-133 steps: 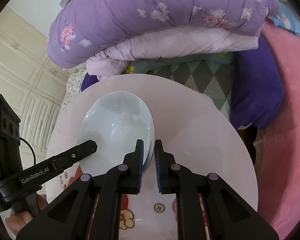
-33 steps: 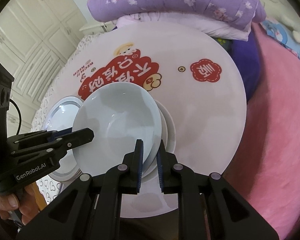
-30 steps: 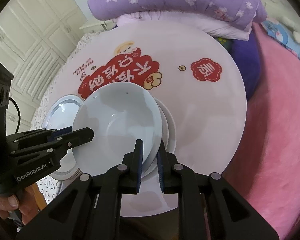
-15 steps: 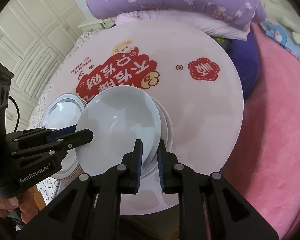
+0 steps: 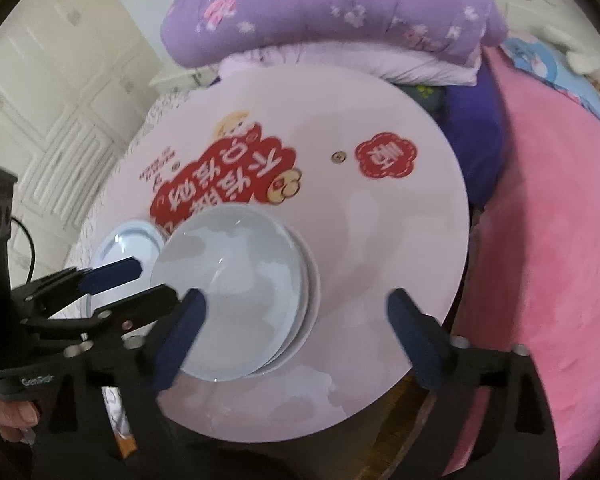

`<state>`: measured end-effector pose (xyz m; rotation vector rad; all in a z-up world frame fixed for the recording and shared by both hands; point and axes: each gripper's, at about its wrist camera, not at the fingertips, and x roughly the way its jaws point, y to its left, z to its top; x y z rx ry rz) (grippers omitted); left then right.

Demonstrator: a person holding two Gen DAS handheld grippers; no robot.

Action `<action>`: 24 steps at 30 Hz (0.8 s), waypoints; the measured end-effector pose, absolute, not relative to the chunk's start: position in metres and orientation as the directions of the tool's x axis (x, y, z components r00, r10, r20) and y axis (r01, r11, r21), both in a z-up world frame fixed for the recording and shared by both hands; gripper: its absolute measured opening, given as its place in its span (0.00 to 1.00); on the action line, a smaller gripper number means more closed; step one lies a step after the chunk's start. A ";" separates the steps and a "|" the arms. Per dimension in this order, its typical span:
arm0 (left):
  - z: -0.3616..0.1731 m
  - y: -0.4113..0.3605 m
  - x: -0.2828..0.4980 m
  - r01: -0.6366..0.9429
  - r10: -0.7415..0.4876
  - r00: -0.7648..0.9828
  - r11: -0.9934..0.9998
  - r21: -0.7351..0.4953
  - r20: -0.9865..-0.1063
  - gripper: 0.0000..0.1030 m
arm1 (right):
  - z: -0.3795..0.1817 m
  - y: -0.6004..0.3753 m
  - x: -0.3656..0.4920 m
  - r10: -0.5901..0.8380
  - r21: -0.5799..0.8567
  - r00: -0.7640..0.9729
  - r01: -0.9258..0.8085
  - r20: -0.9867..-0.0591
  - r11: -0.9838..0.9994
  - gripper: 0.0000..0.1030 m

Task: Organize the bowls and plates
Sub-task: 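Open both grippers to release the small bowl, then close the left gripper on the bowl stack rim while the right gripper grasps the rim too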

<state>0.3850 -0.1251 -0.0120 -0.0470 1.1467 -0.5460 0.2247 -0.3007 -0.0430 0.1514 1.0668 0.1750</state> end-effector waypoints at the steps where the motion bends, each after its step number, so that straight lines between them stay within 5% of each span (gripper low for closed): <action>1: -0.010 -0.123 0.386 0.387 -0.441 0.295 0.866 -0.316 -0.848 0.71 | -0.042 -0.303 0.226 0.217 0.214 0.474 -0.061 -0.854 0.975 1.00; 4: -0.004 -0.117 0.388 0.390 -0.455 0.309 0.861 -0.325 -0.835 0.82 | -0.040 -0.311 0.227 0.218 0.231 0.488 -0.033 -0.845 0.972 1.00; 24: -0.038 -0.098 0.449 0.353 -0.546 0.130 0.806 -0.475 -0.828 0.84 | -0.055 -0.334 0.246 0.261 0.308 0.449 0.033 -0.854 0.951 1.00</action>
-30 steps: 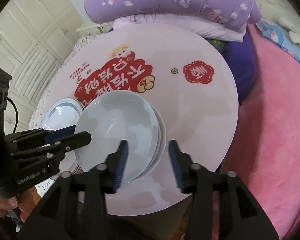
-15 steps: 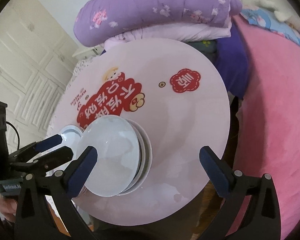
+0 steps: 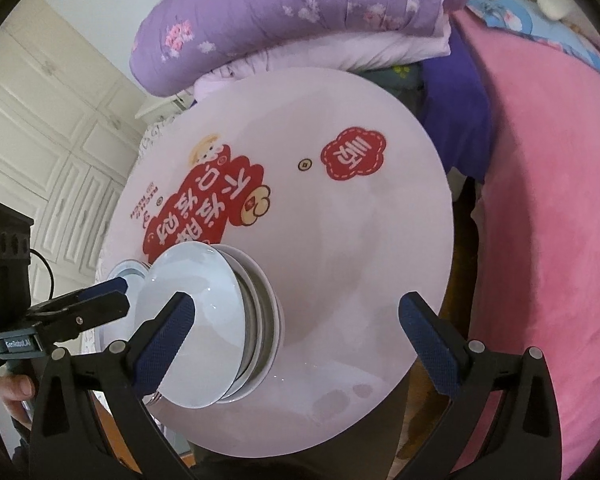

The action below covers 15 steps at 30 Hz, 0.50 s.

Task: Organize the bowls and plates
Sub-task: 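Close the left gripper on the bowl stack rim while the right gripper grasps the rim too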

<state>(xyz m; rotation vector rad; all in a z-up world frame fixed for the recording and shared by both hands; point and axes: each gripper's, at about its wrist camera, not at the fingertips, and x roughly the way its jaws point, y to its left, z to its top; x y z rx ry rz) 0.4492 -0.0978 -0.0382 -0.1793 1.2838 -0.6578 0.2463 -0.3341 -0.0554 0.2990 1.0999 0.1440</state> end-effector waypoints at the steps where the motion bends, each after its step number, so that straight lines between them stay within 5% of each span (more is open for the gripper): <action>1: -0.043 -0.101 0.450 0.354 -0.544 0.121 0.805 -0.475 -0.831 0.83 | -0.058 -0.332 0.248 0.264 0.308 0.442 0.030 -0.857 0.951 1.00; 15: -0.072 -0.123 0.452 0.356 -0.583 0.040 0.767 -0.534 -0.812 0.80 | -0.070 -0.324 0.257 0.265 0.296 0.406 0.014 -0.874 0.955 1.00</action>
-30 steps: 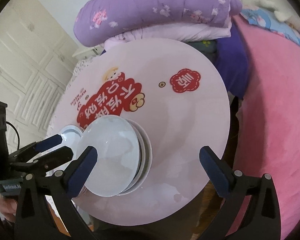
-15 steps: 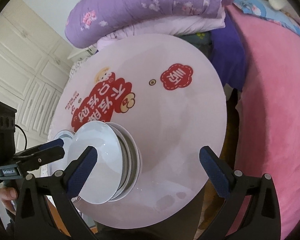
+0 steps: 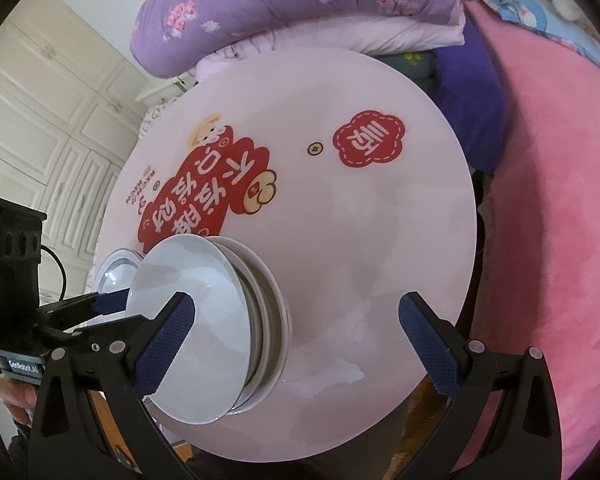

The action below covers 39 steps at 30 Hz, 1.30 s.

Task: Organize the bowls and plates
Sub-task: 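Close the left gripper on the bowl stack rim while the right gripper grasps the rim too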

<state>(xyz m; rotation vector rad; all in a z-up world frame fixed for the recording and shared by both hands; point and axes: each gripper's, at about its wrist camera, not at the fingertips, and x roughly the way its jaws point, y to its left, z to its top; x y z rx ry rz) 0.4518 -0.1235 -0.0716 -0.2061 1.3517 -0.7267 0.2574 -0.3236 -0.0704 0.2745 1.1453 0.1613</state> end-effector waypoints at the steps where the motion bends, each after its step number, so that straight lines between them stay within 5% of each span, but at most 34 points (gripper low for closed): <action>1: -0.073 -0.124 0.451 0.357 -0.581 0.038 0.768 -0.532 -0.813 0.79 | -0.071 -0.324 0.258 0.265 0.296 0.404 0.014 -0.875 0.955 1.00; 16: -0.101 -0.139 0.447 0.291 -0.578 -0.016 0.778 -0.557 -0.816 0.61 | -0.100 -0.312 0.262 0.277 0.299 0.333 0.017 -0.901 0.954 0.97; 31: -0.104 -0.141 0.435 0.225 -0.576 -0.036 0.792 -0.568 -0.817 0.47 | -0.105 -0.306 0.253 0.310 0.323 0.293 -0.002 -0.904 0.946 0.66; 36: -0.106 -0.139 0.432 0.211 -0.569 -0.026 0.801 -0.561 -0.822 0.40 | -0.106 -0.299 0.253 0.376 0.385 0.286 -0.023 -0.881 0.922 0.46; 39: -0.106 -0.135 0.430 0.196 -0.563 -0.028 0.807 -0.557 -0.826 0.37 | -0.103 -0.293 0.250 0.355 0.362 0.294 -0.035 -0.887 0.932 0.46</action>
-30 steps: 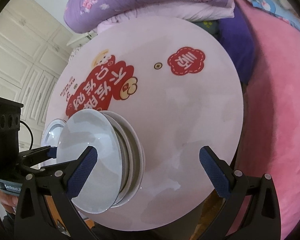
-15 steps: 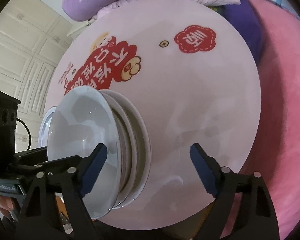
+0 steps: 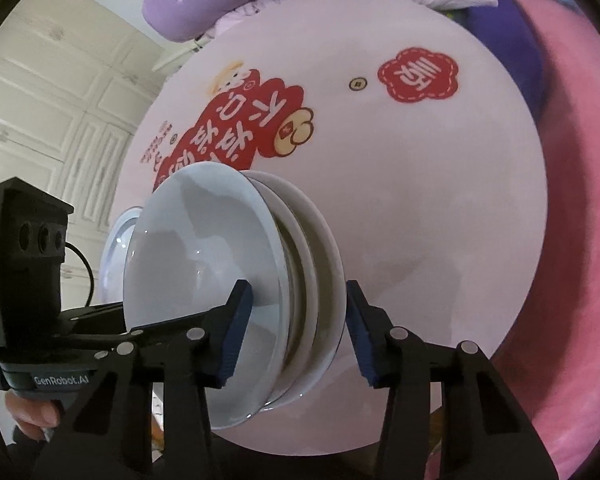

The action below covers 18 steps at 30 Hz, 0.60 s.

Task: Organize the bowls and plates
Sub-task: 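Lift and carry the bowl stack with both grippers over the grey-rimmed plate stack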

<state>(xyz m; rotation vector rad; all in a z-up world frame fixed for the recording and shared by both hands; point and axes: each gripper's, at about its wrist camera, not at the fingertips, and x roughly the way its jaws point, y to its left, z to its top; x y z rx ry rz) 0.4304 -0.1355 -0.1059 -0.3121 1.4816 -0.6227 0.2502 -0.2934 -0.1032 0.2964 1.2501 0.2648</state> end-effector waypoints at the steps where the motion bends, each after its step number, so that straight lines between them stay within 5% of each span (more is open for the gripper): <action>1: -0.106 -0.135 0.431 0.194 -0.562 -0.030 0.808 -0.556 -0.827 0.36 | -0.103 -0.293 0.249 0.355 0.361 0.292 -0.035 -0.888 0.932 0.46; 18: -0.101 -0.136 0.426 0.194 -0.549 -0.001 0.820 -0.539 -0.836 0.35 | -0.099 -0.298 0.244 0.338 0.350 0.307 -0.019 -0.890 0.937 0.37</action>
